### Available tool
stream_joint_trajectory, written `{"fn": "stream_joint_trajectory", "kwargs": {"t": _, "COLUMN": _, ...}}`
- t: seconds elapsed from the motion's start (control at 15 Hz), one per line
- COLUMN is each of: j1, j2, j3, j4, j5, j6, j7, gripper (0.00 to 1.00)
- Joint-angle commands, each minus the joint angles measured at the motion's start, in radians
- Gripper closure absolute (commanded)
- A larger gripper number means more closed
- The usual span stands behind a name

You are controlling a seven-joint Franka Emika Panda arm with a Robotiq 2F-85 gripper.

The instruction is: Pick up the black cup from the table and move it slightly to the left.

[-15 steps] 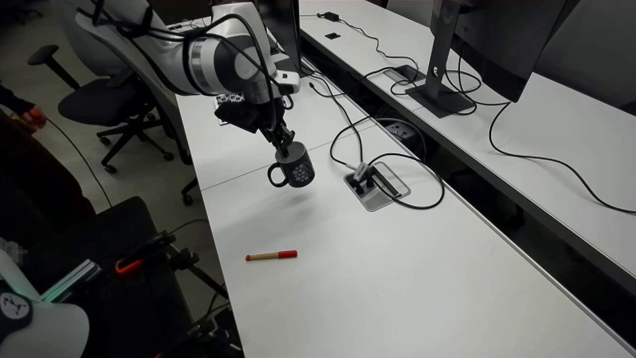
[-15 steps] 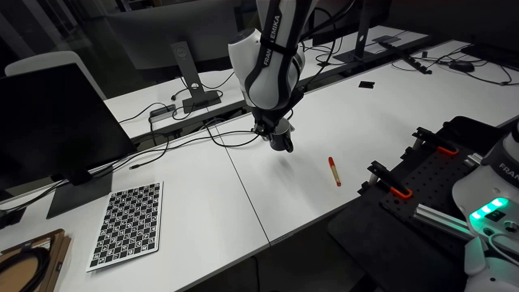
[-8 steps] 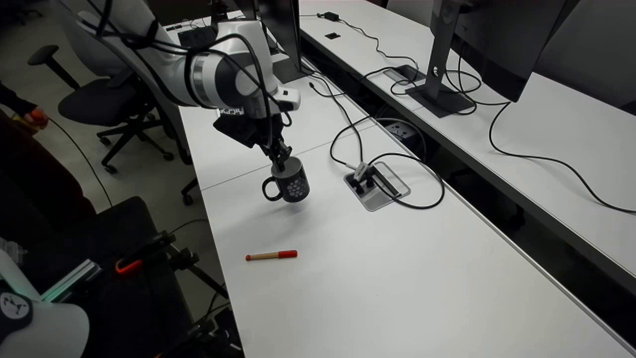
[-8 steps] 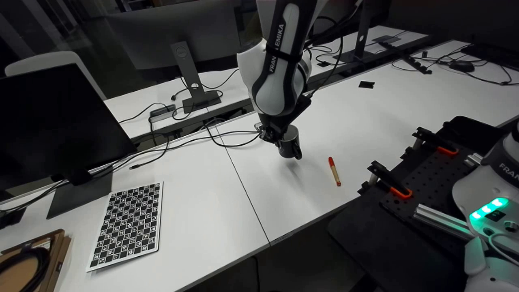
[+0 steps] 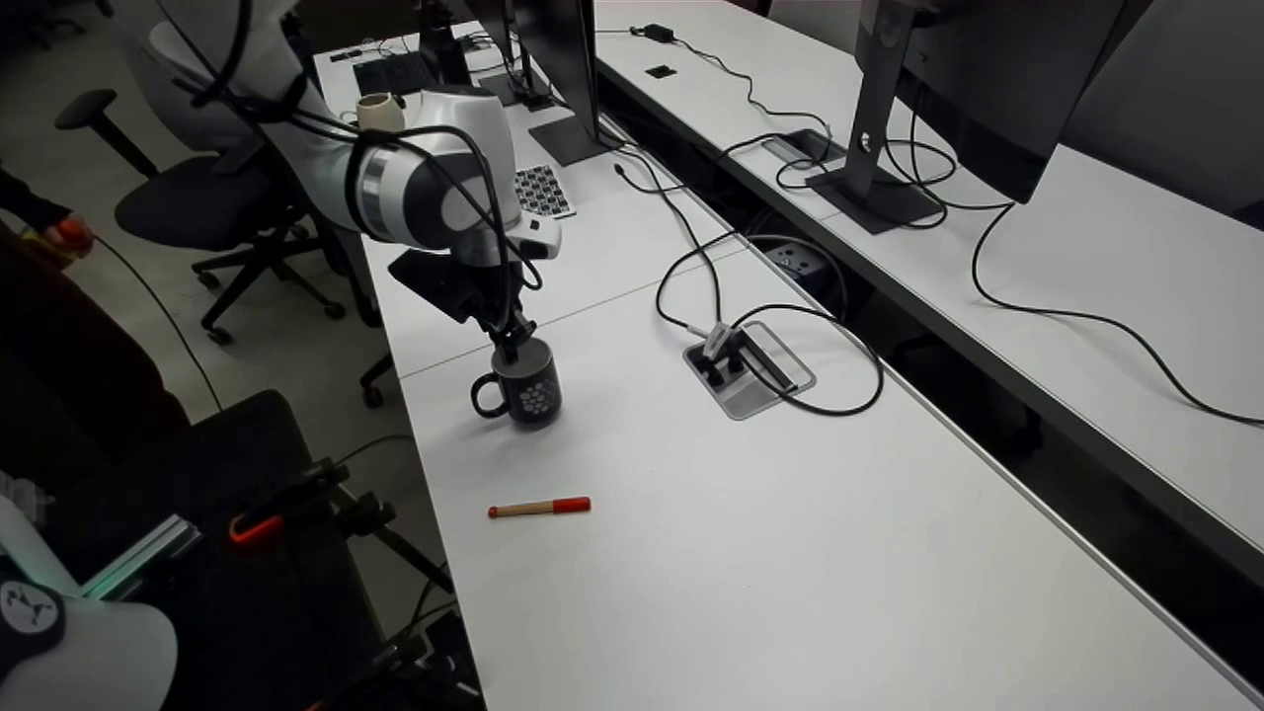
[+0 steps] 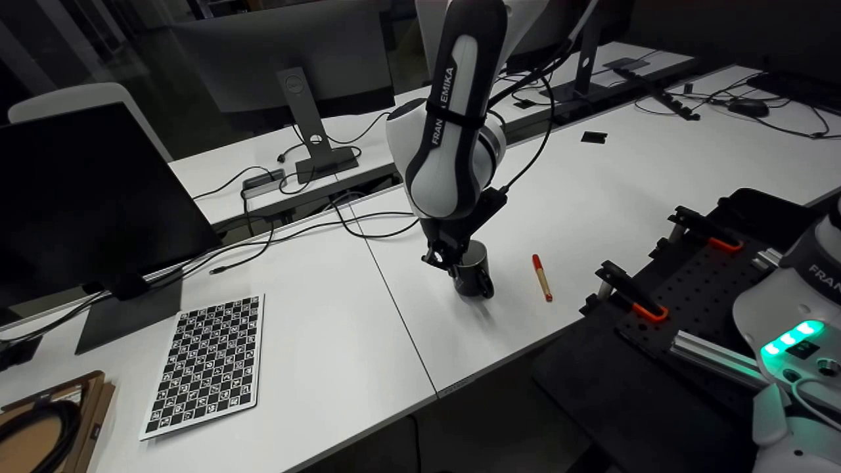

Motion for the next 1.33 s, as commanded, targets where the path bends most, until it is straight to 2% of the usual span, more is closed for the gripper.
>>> {"fn": "stream_joint_trajectory", "kwargs": {"t": 0.0, "j1": -0.032, "j2": -0.039, "j3": 0.075, "j4": -0.033, "j5": 0.052, "j6": 0.007, "j7": -0.082, "gripper": 0.98}}
{"fn": "stream_joint_trajectory", "kwargs": {"t": 0.27, "j1": -0.049, "j2": -0.025, "j3": 0.131, "j4": -0.037, "j5": 0.088, "j6": 0.016, "j7": -0.131, "gripper": 0.98}}
{"fn": "stream_joint_trajectory", "kwargs": {"t": 0.47, "j1": -0.038, "j2": -0.005, "j3": 0.141, "j4": -0.034, "j5": 0.090, "j6": 0.031, "j7": -0.153, "gripper": 0.98}}
{"fn": "stream_joint_trajectory", "kwargs": {"t": 0.6, "j1": -0.012, "j2": 0.011, "j3": 0.122, "j4": -0.031, "j5": 0.073, "j6": 0.051, "j7": -0.149, "gripper": 0.98}}
{"fn": "stream_joint_trajectory", "kwargs": {"t": 0.93, "j1": 0.116, "j2": 0.037, "j3": 0.024, "j4": -0.012, "j5": -0.019, "j6": 0.064, "j7": -0.119, "gripper": 0.98}}
{"fn": "stream_joint_trajectory", "kwargs": {"t": 1.27, "j1": 0.176, "j2": 0.039, "j3": -0.017, "j4": -0.012, "j5": -0.059, "j6": 0.070, "j7": -0.118, "gripper": 0.98}}
